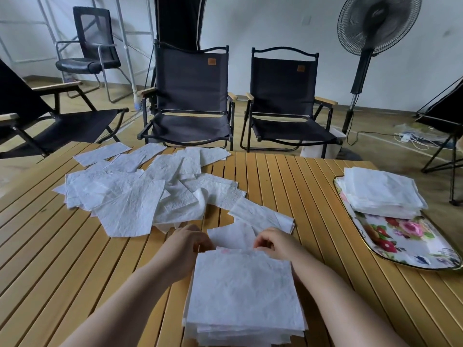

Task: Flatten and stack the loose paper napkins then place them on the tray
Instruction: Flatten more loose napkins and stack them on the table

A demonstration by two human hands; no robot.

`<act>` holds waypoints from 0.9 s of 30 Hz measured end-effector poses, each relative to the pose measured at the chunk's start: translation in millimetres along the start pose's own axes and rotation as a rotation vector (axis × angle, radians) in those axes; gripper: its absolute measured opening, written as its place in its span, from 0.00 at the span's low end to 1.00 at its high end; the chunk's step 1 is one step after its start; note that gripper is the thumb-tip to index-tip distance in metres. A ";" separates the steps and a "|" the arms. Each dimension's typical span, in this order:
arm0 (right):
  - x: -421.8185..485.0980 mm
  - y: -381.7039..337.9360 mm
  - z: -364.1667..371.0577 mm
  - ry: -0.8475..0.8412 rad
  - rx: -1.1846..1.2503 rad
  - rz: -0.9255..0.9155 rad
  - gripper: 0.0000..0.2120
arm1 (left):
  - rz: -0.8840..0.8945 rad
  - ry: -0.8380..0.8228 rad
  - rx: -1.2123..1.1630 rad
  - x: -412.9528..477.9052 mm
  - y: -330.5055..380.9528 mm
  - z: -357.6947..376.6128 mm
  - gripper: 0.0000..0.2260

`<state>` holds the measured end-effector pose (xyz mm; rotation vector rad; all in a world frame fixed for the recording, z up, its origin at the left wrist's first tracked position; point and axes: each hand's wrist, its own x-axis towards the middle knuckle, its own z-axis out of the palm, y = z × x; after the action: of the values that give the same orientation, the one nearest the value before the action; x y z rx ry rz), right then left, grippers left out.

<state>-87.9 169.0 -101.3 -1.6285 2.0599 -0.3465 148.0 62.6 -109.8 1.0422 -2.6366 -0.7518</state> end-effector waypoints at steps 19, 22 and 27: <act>-95.6 -73.2 -60.0 0.298 1.043 -0.087 0.08 | -0.021 0.057 -0.919 -38.4 71.9 -46.8 0.29; -105.2 -74.2 -64.5 0.203 1.049 -0.105 0.04 | -0.039 -0.072 -1.073 -42.9 72.4 -54.3 0.33; -113.8 -77.7 -67.8 0.148 1.022 -0.017 0.10 | -0.058 -0.313 -1.055 -54.4 71.7 -62.3 0.28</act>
<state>-38.7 251.7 18.4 -0.9812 1.4999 -1.2933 169.0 120.5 -19.4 0.6860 -1.8636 -2.0991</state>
